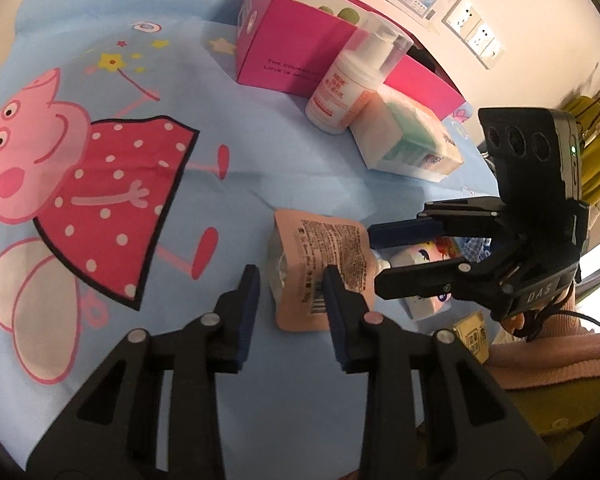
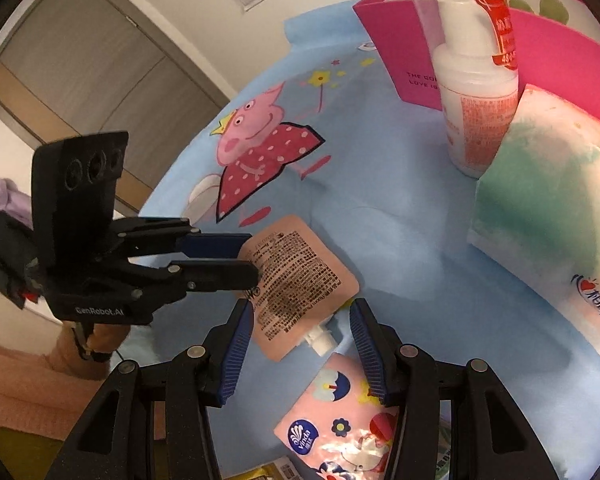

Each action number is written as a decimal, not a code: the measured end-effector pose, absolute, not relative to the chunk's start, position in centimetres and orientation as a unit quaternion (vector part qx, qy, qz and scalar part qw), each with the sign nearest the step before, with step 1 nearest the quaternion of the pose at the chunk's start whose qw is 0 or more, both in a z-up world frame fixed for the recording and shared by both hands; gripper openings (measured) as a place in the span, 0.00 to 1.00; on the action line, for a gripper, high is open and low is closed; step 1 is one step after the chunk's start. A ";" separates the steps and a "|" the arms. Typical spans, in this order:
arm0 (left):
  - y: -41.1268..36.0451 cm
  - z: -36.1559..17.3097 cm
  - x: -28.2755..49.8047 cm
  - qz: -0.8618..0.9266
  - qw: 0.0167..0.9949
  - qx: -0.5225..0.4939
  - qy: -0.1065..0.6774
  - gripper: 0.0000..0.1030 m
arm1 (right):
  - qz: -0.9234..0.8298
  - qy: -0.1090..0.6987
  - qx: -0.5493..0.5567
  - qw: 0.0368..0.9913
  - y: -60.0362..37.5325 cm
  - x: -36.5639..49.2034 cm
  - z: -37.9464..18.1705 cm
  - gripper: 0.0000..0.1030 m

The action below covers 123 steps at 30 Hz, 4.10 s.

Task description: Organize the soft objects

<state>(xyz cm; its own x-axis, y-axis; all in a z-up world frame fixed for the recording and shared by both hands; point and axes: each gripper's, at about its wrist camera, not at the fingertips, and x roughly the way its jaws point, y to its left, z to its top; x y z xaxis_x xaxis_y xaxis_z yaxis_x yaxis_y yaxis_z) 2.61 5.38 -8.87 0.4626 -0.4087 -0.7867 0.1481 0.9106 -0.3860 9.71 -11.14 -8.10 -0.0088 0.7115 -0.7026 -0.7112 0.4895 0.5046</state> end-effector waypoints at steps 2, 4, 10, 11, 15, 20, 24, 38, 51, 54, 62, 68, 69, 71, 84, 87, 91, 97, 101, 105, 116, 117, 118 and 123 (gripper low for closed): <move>5.4 -9.0 2.5 -0.167 0.845 -0.132 0.491 0.33 | 0.508 0.501 0.011 0.701 -11.0 9.9 -8.3 0.50; 5.4 -9.0 2.5 -0.171 0.845 -0.134 0.489 0.29 | 0.511 0.502 0.032 0.696 -11.1 10.1 -8.5 0.50; 5.0 -8.8 2.0 -0.175 0.849 -0.122 0.483 0.21 | 0.510 0.500 0.085 0.695 -11.7 10.7 -9.4 0.34; 5.2 -8.8 2.0 -0.176 0.848 -0.127 0.484 0.21 | 0.507 0.498 0.090 0.697 -11.9 10.7 -9.5 0.29; 5.3 -8.5 2.1 -0.178 0.846 -0.134 0.483 0.21 | 0.508 0.483 0.087 0.708 -12.2 10.5 -8.7 0.20; 5.2 -7.2 2.4 -0.183 0.855 -0.141 0.465 0.21 | 0.505 0.453 0.078 0.731 -12.7 10.3 -6.9 0.18; 4.7 -5.7 3.0 -0.189 0.862 -0.135 0.450 0.21 | 0.500 0.430 0.073 0.748 -13.4 10.3 -5.1 0.18; 3.1 4.5 6.6 -0.206 0.913 -0.078 0.342 0.22 | 0.488 0.301 0.062 0.817 -16.4 12.1 5.5 0.18; 3.1 6.6 14.8 -0.180 0.920 -0.075 0.339 0.24 | 0.456 0.287 0.074 0.839 -16.2 19.9 7.9 0.18; 3.1 5.5 16.8 -0.176 0.913 -0.083 0.358 0.25 | 0.447 0.301 0.078 0.839 -16.1 21.6 6.9 0.18; 2.7 2.3 20.6 -0.165 0.897 -0.091 0.401 0.26 | 0.423 0.346 0.093 0.832 -15.7 25.0 3.4 0.18; 2.8 0.8 22.1 -0.147 0.889 -0.094 0.423 0.26 | 0.413 0.381 0.098 0.821 -14.8 26.8 1.5 0.25; 2.8 0.7 22.2 -0.139 0.890 -0.094 0.425 0.26 | 0.408 0.390 0.094 0.820 -14.4 27.1 1.0 0.34; 3.1 0.5 22.4 -0.125 0.890 -0.097 0.427 0.26 | 0.389 0.406 0.082 0.823 -13.9 27.6 0.4 0.46; 3.8 2.9 17.1 -0.150 0.911 -0.107 0.368 0.26 | 0.424 0.343 0.104 0.832 -19.3 22.0 3.0 0.50; 2.7 3.7 14.6 -0.180 0.915 -0.098 0.348 0.28 | 0.430 0.322 0.099 0.838 -21.0 19.7 3.8 0.53; 0.7 4.1 11.7 -0.215 0.916 -0.076 0.331 0.37 | 0.427 0.310 0.099 0.844 -23.8 16.4 4.0 0.57; -2.7 2.7 8.5 -0.275 0.895 -0.061 0.347 0.37 | 0.392 0.340 0.103 0.849 -27.8 12.4 1.3 0.58; -4.8 1.1 7.0 -0.305 0.878 -0.052 0.366 0.37 | 0.366 0.378 0.104 0.844 -29.6 10.3 -1.7 0.58; -6.8 -0.4 6.0 -0.329 0.860 -0.043 0.388 0.37 | 0.337 0.416 0.102 0.839 -31.0 8.3 -4.8 0.58; -12.1 -4.6 4.9 -0.384 0.803 -0.013 0.456 0.37 | 0.334 0.457 0.079 0.821 -31.5 5.4 -8.6 0.58; -12.6 -5.0 4.9 -0.386 0.798 -0.008 0.463 0.37 | 0.334 0.457 0.075 0.821 -31.4 5.2 -8.7 0.58; -13.1 -5.4 4.9 -0.392 0.790 -0.004 0.472 0.37 | 0.334 0.457 0.072 0.821 -31.3 5.1 -8.9 0.57; -14.8 -6.8 5.0 -0.400 0.770 0.007 0.497 0.43 | 0.328 0.455 0.054 0.826 -31.0 5.1 -9.3 0.28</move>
